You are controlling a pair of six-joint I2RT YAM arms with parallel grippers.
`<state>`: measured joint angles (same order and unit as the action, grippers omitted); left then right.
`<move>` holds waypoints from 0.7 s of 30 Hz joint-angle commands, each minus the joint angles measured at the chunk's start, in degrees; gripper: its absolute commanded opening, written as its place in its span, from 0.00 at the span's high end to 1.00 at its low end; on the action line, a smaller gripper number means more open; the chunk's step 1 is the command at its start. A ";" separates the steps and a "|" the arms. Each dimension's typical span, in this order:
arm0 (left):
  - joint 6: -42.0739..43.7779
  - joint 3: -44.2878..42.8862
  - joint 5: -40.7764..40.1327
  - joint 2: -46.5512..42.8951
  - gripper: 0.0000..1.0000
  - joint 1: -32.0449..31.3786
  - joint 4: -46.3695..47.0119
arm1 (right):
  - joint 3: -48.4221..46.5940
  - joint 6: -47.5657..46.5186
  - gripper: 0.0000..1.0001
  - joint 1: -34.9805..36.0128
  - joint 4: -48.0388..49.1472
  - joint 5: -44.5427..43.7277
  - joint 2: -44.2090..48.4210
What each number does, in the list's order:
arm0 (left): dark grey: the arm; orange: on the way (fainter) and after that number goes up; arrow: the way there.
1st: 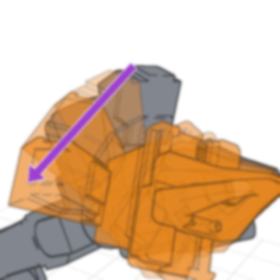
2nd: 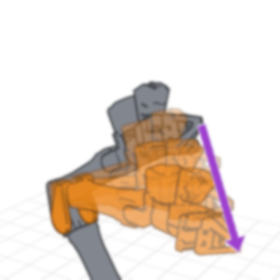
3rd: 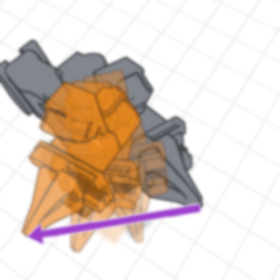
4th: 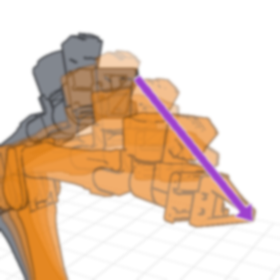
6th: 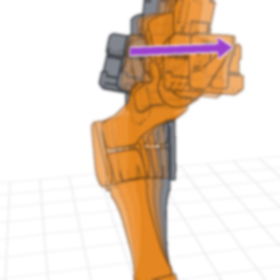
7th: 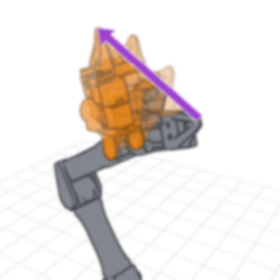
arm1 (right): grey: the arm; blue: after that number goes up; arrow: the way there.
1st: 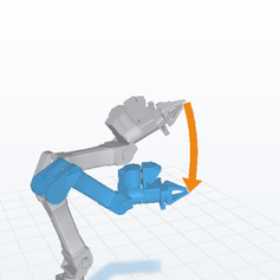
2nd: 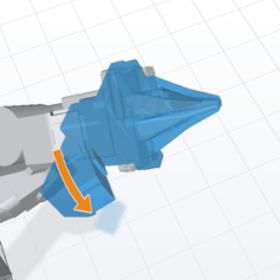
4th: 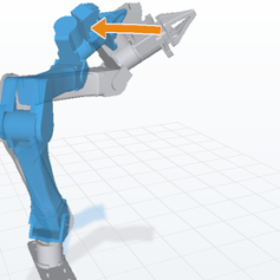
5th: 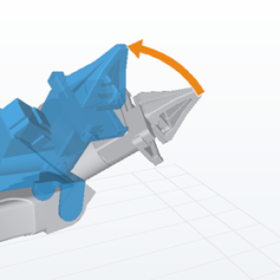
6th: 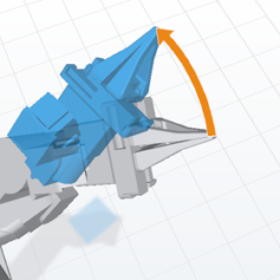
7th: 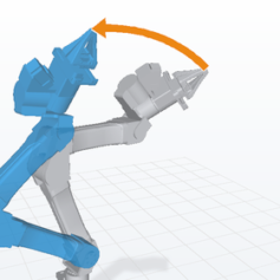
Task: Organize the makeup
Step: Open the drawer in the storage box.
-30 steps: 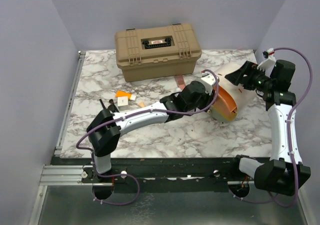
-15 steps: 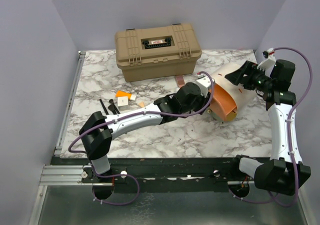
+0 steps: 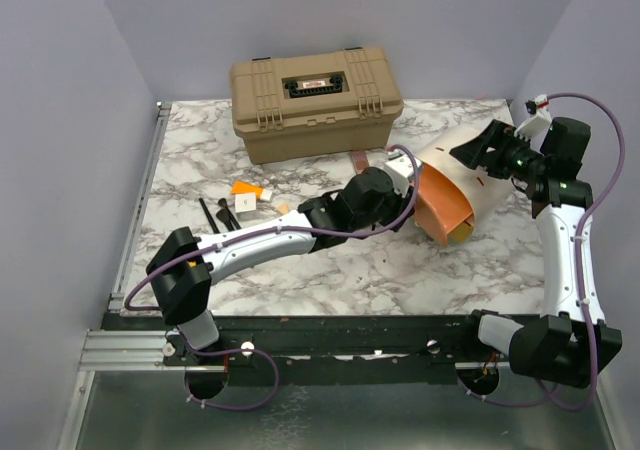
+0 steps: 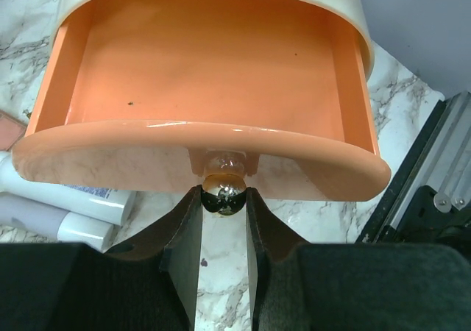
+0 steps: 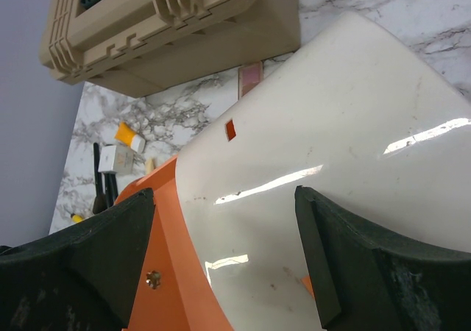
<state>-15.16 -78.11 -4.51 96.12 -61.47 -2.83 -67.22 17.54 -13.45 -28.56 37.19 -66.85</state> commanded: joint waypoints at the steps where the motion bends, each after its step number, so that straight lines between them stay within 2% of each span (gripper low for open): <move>1: -1.44 2.34 -0.03 -4.36 0.83 -0.05 0.53 | 2.27 0.55 0.15 0.31 -9.97 -0.65 -2.67; 16: -2.74 4.04 -1.06 -3.30 0.84 -0.05 0.55 | 1.28 -0.40 0.15 0.35 -11.14 -0.50 -3.46; 18: -3.31 4.19 -0.97 -3.33 0.90 -0.11 0.71 | 1.46 -0.09 0.15 0.33 -10.74 0.08 -3.38; 21: -3.50 4.53 -1.30 -3.68 0.90 -0.23 0.81 | 1.52 -0.21 0.15 0.33 -10.81 0.17 -3.39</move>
<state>-17.19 -74.56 -4.60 93.54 -61.52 -2.70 -68.12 17.45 -13.45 -28.73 38.04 -67.88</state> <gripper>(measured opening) 0.269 0.847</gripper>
